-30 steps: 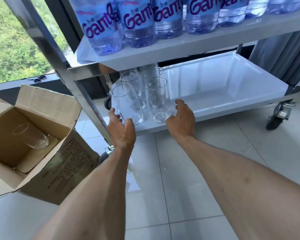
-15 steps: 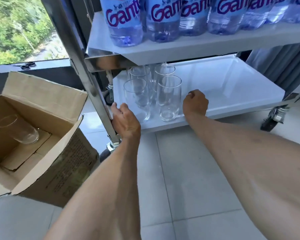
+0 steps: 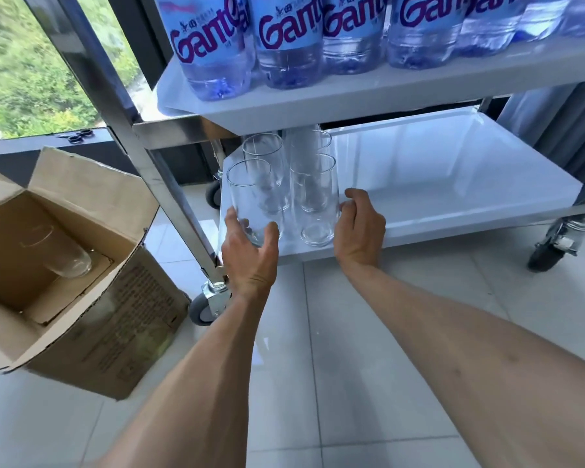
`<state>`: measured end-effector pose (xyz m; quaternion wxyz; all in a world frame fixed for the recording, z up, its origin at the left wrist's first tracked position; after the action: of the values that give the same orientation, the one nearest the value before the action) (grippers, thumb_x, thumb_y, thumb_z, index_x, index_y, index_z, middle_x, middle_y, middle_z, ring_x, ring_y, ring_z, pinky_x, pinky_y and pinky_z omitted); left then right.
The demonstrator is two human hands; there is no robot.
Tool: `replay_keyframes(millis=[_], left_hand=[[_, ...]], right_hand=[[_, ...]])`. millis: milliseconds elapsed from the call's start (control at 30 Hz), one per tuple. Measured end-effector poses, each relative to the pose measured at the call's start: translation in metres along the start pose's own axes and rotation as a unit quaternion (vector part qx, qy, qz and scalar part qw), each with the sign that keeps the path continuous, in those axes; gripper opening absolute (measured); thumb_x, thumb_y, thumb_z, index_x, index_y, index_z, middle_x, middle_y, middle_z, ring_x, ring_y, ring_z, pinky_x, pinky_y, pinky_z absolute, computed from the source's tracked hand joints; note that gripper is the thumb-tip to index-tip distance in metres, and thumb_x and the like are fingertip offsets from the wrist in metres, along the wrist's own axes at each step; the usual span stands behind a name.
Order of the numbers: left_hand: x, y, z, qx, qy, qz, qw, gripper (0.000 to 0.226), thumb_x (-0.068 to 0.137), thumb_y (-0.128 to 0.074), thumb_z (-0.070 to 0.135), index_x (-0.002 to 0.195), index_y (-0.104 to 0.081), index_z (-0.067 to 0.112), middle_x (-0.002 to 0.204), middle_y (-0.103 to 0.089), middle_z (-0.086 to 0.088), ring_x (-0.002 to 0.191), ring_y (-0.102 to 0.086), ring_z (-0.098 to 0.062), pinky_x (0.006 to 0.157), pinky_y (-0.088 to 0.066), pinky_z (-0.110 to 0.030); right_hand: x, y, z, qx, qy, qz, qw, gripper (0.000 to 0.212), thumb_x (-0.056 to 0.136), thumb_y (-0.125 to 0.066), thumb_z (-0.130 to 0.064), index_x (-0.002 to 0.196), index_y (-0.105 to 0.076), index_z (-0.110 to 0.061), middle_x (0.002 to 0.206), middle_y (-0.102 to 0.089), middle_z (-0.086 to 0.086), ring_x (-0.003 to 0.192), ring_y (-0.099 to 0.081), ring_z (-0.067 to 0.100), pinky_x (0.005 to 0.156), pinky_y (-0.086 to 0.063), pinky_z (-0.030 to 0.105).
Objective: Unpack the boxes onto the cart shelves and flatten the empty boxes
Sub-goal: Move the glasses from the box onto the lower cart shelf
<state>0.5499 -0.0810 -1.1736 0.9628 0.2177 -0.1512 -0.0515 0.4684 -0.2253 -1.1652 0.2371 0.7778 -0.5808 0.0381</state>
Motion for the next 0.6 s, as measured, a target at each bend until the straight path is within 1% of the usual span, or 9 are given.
replay_keyframes(millis=[100, 167, 233, 300, 367, 433, 533, 600], left_hand=[[-0.002, 0.0, 0.003, 0.011, -0.004, 0.0, 1.0, 0.073, 0.078, -0.054, 0.053, 0.142, -0.039, 0.021, 0.116, -0.064, -0.002, 0.1, -0.062, -0.021, 0.089, -0.05, -0.037], [-0.003, 0.001, 0.004, 0.015, -0.003, -0.003, 1.0, 0.072, 0.078, -0.055, 0.053, 0.14, -0.039, 0.021, 0.116, -0.064, -0.002, 0.1, -0.062, -0.02, 0.087, -0.048, -0.034], [-0.005, 0.001, 0.007, 0.012, -0.008, -0.012, 1.0, 0.07, 0.08, -0.059, 0.051, 0.14, -0.038, 0.022, 0.116, -0.064, -0.004, 0.101, -0.062, -0.021, 0.088, -0.049, -0.035], [-0.006, 0.0, 0.009, 0.017, -0.014, -0.022, 1.0, 0.068, 0.083, -0.062, 0.049, 0.14, -0.038, 0.021, 0.118, -0.064, -0.007, 0.102, -0.062, -0.022, 0.089, -0.05, -0.037], [-0.006, 0.0, 0.011, 0.013, -0.005, -0.022, 1.0, 0.068, 0.084, -0.064, 0.048, 0.141, -0.038, 0.021, 0.12, -0.064, -0.008, 0.105, -0.062, -0.024, 0.092, -0.05, -0.039], [-0.007, -0.003, 0.011, 0.003, 0.008, -0.021, 1.0, 0.069, 0.084, -0.064, 0.049, 0.141, -0.037, 0.021, 0.121, -0.063, -0.009, 0.108, -0.061, -0.024, 0.092, -0.049, -0.037], [-0.008, -0.006, 0.009, -0.008, 0.018, -0.021, 1.0, 0.069, 0.085, -0.065, 0.049, 0.142, -0.036, 0.022, 0.124, -0.062, -0.009, 0.111, -0.059, -0.023, 0.088, -0.045, -0.029], [-0.007, -0.006, 0.009, -0.008, 0.017, -0.018, 1.0, 0.07, 0.084, -0.065, 0.049, 0.141, -0.037, 0.022, 0.123, -0.062, -0.01, 0.112, -0.059, -0.023, 0.088, -0.044, -0.028]], right_hand=[[-0.006, 0.005, 0.006, -0.011, 0.028, -0.02, 0.999, 0.051, 0.086, -0.028, -0.025, 0.12, -0.062, -0.009, 0.093, -0.073, 0.01, 0.09, -0.062, 0.035, 0.079, -0.045, 0.037], [-0.011, 0.006, 0.007, -0.011, 0.047, -0.043, 0.998, 0.052, 0.083, -0.032, -0.026, 0.125, -0.06, -0.01, 0.095, -0.072, 0.007, 0.09, -0.063, 0.032, 0.076, -0.043, 0.033], [-0.017, 0.006, 0.007, -0.001, 0.068, -0.077, 0.995, 0.059, 0.079, -0.039, -0.034, 0.131, -0.055, -0.014, 0.102, -0.07, 0.005, 0.094, -0.063, 0.025, 0.077, -0.041, 0.027], [-0.022, 0.005, 0.007, -0.001, 0.076, -0.1, 0.992, 0.067, 0.075, -0.048, -0.044, 0.137, -0.048, -0.019, 0.109, -0.067, 0.003, 0.099, -0.061, 0.019, 0.081, -0.041, 0.025], [-0.025, 0.006, 0.008, -0.026, 0.085, -0.116, 0.989, 0.074, 0.075, -0.062, -0.051, 0.14, -0.043, -0.02, 0.111, -0.065, 0.003, 0.102, -0.061, 0.02, 0.085, -0.044, 0.029], [-0.024, 0.009, 0.008, -0.057, 0.094, -0.129, 0.986, 0.081, 0.074, -0.071, -0.051, 0.141, -0.041, -0.018, 0.111, -0.064, 0.003, 0.103, -0.06, 0.024, 0.087, -0.048, 0.036], [-0.022, 0.011, 0.003, -0.075, 0.099, -0.129, 0.984, 0.08, 0.074, -0.076, -0.045, 0.14, -0.041, -0.014, 0.11, -0.063, 0.005, 0.102, -0.059, 0.028, 0.088, -0.046, 0.038], [-0.023, 0.011, -0.001, -0.072, 0.091, -0.122, 0.986, 0.08, 0.075, -0.075, -0.041, 0.141, -0.041, -0.012, 0.111, -0.062, 0.006, 0.104, -0.058, 0.029, 0.089, -0.045, 0.038]])
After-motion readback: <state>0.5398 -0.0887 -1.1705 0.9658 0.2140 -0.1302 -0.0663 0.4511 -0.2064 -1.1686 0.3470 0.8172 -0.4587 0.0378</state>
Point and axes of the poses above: each hand's wrist, its own x-axis towards the middle knuckle, its own y-axis out of the back of the hand, z = x × y, the point moved 1 cm from there along x, towards the middle knuckle
